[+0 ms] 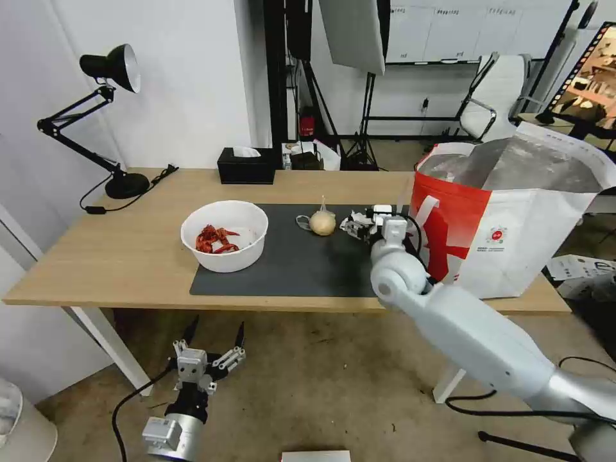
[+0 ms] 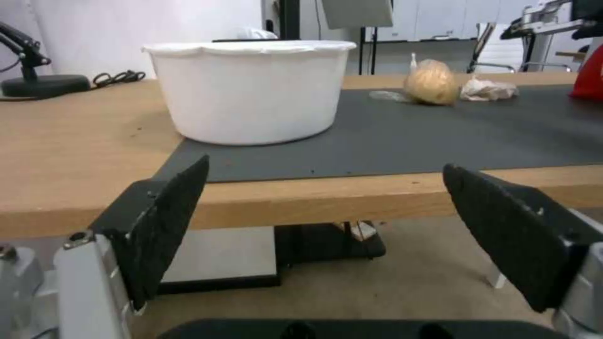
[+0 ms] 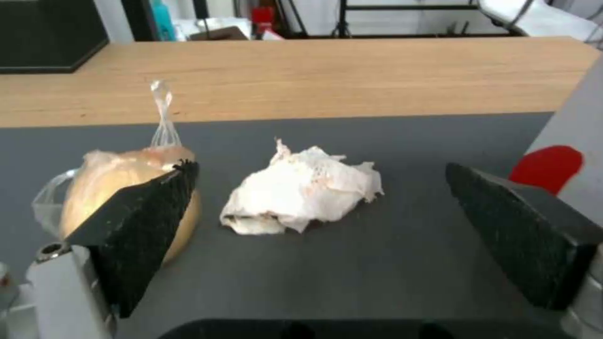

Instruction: Pick up the trash from the table and place it into the takeout bag.

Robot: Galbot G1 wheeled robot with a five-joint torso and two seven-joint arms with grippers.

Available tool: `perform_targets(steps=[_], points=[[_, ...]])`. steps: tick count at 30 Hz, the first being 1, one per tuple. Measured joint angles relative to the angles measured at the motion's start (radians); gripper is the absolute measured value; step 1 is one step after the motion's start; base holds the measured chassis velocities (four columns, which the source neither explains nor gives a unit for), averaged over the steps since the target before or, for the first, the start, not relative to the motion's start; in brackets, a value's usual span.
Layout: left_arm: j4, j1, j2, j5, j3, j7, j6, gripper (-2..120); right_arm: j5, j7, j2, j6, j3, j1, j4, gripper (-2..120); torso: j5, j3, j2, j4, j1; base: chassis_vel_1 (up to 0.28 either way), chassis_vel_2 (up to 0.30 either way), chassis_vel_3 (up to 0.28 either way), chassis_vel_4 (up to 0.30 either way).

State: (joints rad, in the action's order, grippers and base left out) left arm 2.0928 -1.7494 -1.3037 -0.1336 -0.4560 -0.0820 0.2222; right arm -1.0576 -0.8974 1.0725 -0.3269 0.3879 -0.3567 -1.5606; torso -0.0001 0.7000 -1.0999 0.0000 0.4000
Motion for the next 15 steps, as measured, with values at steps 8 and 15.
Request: perform_targets(steps=[8,15], points=[[0.017,-0.015,0.0,0.001,-0.011,0.0,0.001,100,-0.067,-0.097,0.084,-0.053,0.003,0.068,0.096,100,0.0,0.0,0.0,0.0,0.0,0.0,0.0,0.0,0.0],[0.018,-0.015,0.004,0.001,-0.011,0.0,0.002,100,-0.081,-0.093,0.109,-0.083,-0.002,0.092,0.159,100,0.0,0.0,0.0,0.0,0.0,0.0,0.0,0.0,0.0]])
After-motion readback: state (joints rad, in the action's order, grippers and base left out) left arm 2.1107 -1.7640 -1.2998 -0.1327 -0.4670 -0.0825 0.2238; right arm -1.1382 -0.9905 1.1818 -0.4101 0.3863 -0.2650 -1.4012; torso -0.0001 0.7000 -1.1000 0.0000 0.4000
